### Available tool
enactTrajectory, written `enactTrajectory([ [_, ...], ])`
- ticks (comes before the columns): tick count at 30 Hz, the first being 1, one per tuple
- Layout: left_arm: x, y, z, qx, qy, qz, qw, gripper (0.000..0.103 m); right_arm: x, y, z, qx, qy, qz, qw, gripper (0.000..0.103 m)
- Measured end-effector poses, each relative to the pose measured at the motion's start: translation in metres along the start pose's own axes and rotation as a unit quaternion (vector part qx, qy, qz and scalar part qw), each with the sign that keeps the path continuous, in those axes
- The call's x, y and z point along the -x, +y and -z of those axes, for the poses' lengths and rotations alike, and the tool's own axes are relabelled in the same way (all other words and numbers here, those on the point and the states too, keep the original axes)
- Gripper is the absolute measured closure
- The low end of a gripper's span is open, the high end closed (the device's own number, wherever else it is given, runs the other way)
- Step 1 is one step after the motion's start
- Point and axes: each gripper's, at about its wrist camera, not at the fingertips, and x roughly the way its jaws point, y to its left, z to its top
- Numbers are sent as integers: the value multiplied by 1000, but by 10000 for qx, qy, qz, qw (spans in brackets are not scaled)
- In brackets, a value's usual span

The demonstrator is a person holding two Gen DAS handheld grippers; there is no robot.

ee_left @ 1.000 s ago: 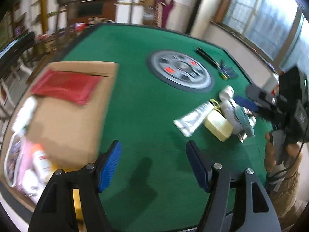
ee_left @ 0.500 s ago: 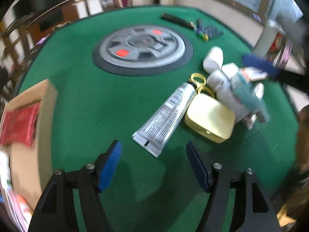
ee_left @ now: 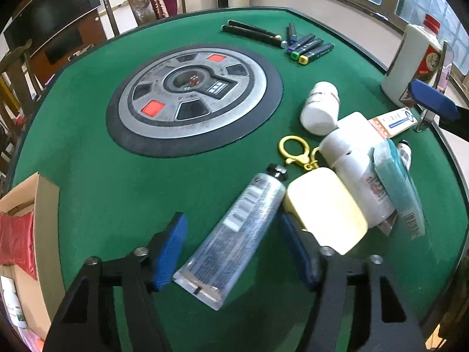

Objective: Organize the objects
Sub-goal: 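Grasp the silver tube with the left gripper while the right grasps the blue cartoon tissue pack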

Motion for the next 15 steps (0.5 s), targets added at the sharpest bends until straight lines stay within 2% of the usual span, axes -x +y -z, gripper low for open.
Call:
enactTrajectory([
  [3, 3, -7, 3, -18, -72, -40, 10000, 61, 2, -5, -1, -45, 6, 74, 10000, 0],
  [6, 7, -5, 8, 177, -118, -131, 9997, 70, 1, -7, -1, -9, 47, 168, 9998, 0],
  [13, 23, 28, 34, 845, -38, -395, 9956, 72, 4, -11, 11, 307, 71, 745, 9967, 0],
  [15, 31, 35, 46, 945, -42, -414, 9947, 72, 7, -12, 18, 311, 145, 736, 9967, 0],
])
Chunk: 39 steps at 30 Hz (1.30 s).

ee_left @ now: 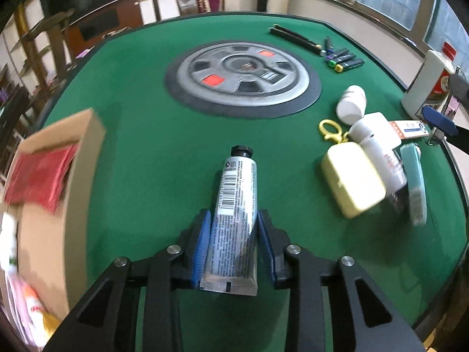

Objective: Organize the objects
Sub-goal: 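Grasp the silver tube with the left gripper while the right grasps the blue cartoon tissue pack, then lift the silver tube with the left gripper while the right lifts the tissue pack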

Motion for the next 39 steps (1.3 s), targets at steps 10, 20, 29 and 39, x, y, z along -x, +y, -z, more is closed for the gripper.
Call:
enactTrajectory([
  [10, 18, 3, 29, 21, -55, -33, 10000, 72, 14, -3, 57, -135, 560, 299, 9979, 3],
  [20, 11, -33, 16, -365, -82, 172, 9992, 72, -14, -4, 57, -140, 777, 839, 9933, 27],
  [29, 14, -19, 17, 12, -144, 535, 9985, 72, -3, 1, 56, 228, 582, 1173, 9911, 68],
  [39, 12, -26, 13, -210, 6, 432, 9988, 60, -5, 12, 59, 419, 761, 1082, 9903, 76],
])
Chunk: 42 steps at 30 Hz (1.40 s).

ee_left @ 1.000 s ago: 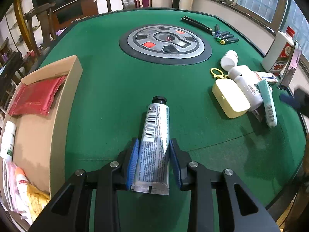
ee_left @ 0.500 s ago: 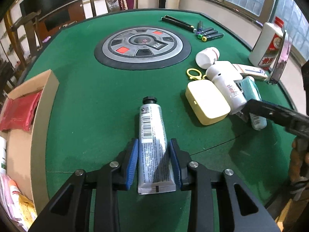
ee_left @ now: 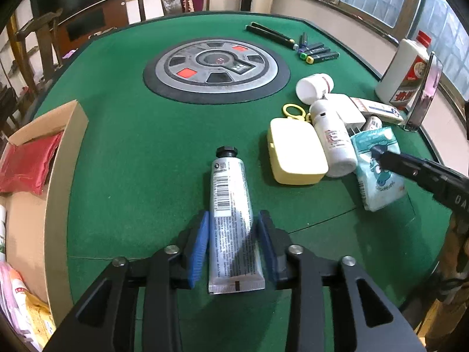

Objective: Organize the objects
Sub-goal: 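Lift the silver tube with the left gripper while the right lifts the tissue pack, then carry the silver tube toward the cardboard tray with the left gripper while the right carries the tissue pack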

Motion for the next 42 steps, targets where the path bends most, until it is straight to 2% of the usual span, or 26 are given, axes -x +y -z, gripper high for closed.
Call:
enactTrajectory([
  [2, -3, -2, -3, 8, 28, -119, 9999, 49, -3, 0, 1, -33, 84, -4, 10000, 60],
  [3, -5, -4, -5, -22, 34, -218, 9998, 49, -4, 0, 0, -42, 110, -11, 9999, 54],
  [5, -9, -7, -8, -94, 32, -350, 9993, 49, -5, 0, -1, -85, 104, -27, 9999, 28],
  [7, -9, -6, -9, -65, -3, -355, 9994, 50, -3, 4, -3, -76, 54, 74, 9999, 24],
  [8, -9, -6, -9, -61, -36, -372, 9993, 59, -4, 7, -3, -31, 49, 169, 9998, 24],
  [9, -7, -5, -8, -54, -75, -374, 9993, 75, -4, 11, -3, 33, 42, 304, 9995, 24],
  [13, -5, -1, -6, 50, -130, -273, 9995, 74, -14, 29, 2, 324, 180, 808, 9960, 24],
  [16, -3, 1, -4, 92, -182, -202, 9996, 74, -28, 42, 9, 683, 442, 1375, 9872, 25],
  [17, -2, 2, -3, 112, -185, -159, 9996, 74, -32, 47, 11, 872, 451, 1637, 9816, 31],
  [18, -2, 4, -3, 146, -185, -100, 9997, 74, -32, 49, 12, 955, 411, 1695, 9800, 32],
  [20, -1, 8, -2, 228, -189, 28, 9996, 74, -31, 49, 12, 1036, 400, 1783, 9777, 48],
  [21, 0, 10, -2, 259, -189, 77, 9995, 74, -30, 48, 13, 1095, 354, 1880, 9754, 50],
  [22, 0, 11, -1, 300, -189, 138, 9993, 74, -28, 45, 13, 1107, 324, 1865, 9757, 52],
  [26, 4, 20, 3, 489, -217, 396, 9978, 74, -9, 32, 10, 860, 104, 1365, 9868, 61],
  [31, 13, 25, 6, 628, -328, 453, 9965, 74, 21, 21, -2, 555, -314, 533, 9965, 76],
  [34, 22, 26, 7, 659, -426, 450, 9959, 74, 20, 22, -4, 572, -326, 434, 9969, 82],
  [37, 27, 29, 9, 681, -462, 409, 9958, 74, 6, 18, -2, 527, -173, 552, 9969, 82],
  [41, 27, 32, 10, 711, -456, 398, 9956, 74, -2, 14, 2, 358, 26, 392, 9986, 79],
  [42, 27, 32, 10, 726, -455, 402, 9955, 74, -4, 12, 2, 310, 75, 369, 9988, 75],
])
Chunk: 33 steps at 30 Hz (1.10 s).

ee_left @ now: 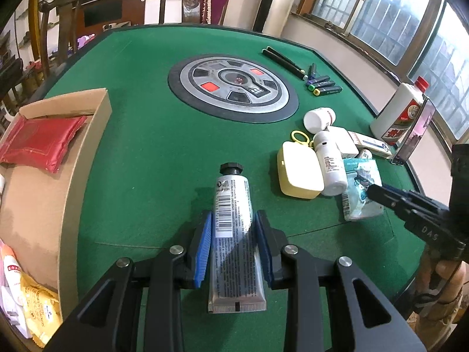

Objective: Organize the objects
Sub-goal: 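Carry the silver tube toward the cardboard tray with the left gripper while the right carries the tissue pack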

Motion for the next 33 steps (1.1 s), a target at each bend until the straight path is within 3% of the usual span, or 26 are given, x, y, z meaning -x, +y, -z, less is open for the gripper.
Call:
enactTrajectory([
  [2, 0, 0, 0, 6, 1, 13, 10000, 74, -1, -2, 0, -129, 31, -15, 9999, 48],
  [4, 0, -1, 0, -7, 2, 32, 10000, 74, 0, 2, -1, -164, -12, 63, 9998, 36],
  [9, 0, -2, 1, -16, 1, 104, 9999, 74, -6, 33, -3, 311, -25, 844, 9959, 36],
  [13, 0, 0, 2, -4, -7, 140, 9999, 74, -21, 56, 3, 765, 163, 1549, 9848, 36],
  [16, 0, 0, 2, 10, -17, 167, 9999, 74, -29, 60, 6, 1021, 215, 1827, 9776, 42],
  [23, 1, -1, 2, 6, -25, 196, 9998, 74, -20, 36, 8, 1146, 167, 1559, 9810, 55],
  [28, 1, -2, 3, 14, -47, 201, 9998, 74, -5, 3, 6, 626, 79, 949, 9935, 65],
  [33, 2, -5, 2, -13, -47, 198, 9998, 74, 8, -10, 8, 201, -3, 302, 9993, 66],
])
